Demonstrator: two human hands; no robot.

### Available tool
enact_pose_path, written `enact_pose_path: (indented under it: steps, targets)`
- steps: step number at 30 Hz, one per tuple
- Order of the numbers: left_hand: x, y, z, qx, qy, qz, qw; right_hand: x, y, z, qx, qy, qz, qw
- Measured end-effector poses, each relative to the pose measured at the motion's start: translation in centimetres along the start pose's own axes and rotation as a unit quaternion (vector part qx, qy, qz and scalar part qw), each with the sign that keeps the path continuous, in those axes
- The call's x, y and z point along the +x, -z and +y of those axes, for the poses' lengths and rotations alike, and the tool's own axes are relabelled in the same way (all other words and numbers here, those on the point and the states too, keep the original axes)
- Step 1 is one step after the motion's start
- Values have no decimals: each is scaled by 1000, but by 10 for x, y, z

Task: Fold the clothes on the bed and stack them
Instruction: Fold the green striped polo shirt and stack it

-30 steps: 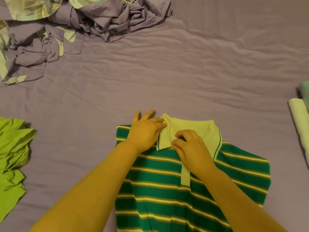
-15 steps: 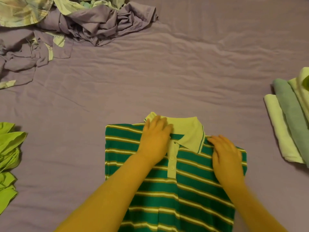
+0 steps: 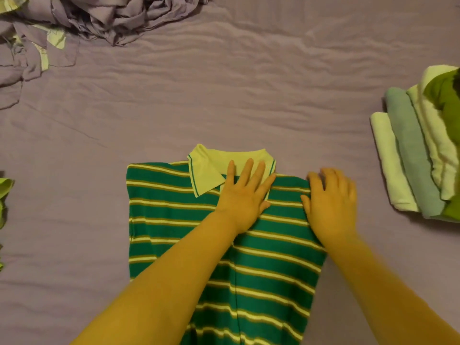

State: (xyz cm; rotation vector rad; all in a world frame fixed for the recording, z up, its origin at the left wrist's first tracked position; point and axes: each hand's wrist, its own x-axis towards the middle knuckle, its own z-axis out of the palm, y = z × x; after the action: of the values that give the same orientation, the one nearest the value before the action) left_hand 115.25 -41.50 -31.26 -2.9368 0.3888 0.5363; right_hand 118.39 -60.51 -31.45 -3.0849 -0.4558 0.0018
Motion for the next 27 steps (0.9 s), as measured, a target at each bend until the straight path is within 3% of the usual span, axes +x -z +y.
enact_pose_path:
  steps: [3, 5, 8, 13, 18, 21, 25, 27]
  targets:
    - [-27, -9, 14, -29, 23, 66, 997, -27, 2, -28, -7, 116, 27, 993]
    - [-54, -21, 24, -52, 34, 123, 991, -57, 0, -47, -19, 206, -7, 978]
    - [-96, -44, 40, -66, 18, 124, 990, -88, -7, -44, -55, 291, -47, 954]
    - [-147, -71, 37, -73, 80, 72, 991, -83, -8, 23, -90, 101, -53, 989]
    - [-185, -67, 49, -104, 129, 52, 985, -131, 5, -32, -39, 234, -37, 971]
    - [-220, -68, 65, -131, 153, 21, 979, -200, -1, -75, -2, 305, -93, 948]
    - [-271, -85, 72, -156, 212, -31, 964, -257, -9, -79, 13, 252, -167, 953]
    - [-293, -91, 68, -169, 226, -27, 959, -265, -8, -75, 12, 226, -161, 961]
